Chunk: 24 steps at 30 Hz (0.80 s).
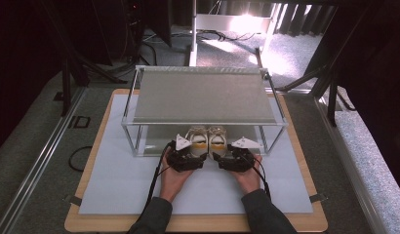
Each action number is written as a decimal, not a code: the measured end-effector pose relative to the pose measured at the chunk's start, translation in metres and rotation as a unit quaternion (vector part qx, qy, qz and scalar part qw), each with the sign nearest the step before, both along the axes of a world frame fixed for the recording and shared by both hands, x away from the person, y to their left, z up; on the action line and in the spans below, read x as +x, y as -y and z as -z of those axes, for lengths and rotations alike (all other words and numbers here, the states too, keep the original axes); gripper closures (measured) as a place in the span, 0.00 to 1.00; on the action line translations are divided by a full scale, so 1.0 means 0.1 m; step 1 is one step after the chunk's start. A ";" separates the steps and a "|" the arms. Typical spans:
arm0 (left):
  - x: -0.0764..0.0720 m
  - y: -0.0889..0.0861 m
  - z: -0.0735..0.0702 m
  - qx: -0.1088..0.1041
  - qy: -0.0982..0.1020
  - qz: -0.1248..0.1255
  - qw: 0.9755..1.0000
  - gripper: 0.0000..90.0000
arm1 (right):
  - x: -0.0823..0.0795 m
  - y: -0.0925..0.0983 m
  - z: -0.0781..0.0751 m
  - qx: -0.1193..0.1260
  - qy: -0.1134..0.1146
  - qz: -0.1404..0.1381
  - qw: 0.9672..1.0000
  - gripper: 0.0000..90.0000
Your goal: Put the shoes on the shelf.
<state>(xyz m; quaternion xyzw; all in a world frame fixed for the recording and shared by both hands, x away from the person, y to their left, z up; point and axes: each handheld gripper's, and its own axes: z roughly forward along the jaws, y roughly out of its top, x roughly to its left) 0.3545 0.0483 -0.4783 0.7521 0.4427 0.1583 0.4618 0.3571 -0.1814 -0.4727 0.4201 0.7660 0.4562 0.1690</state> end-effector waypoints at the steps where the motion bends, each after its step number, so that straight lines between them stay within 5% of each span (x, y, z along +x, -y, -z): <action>1: 0.01 0.00 0.00 0.000 -0.001 -0.001 1.000 0.23 | 0.01 0.00 0.01 0.002 -0.002 -0.001 1.000 0.31; 24: 0.13 0.01 -0.07 -0.001 -0.010 -0.011 1.000 0.28 | 0.10 -0.06 -0.07 0.005 0.002 0.007 1.000 0.34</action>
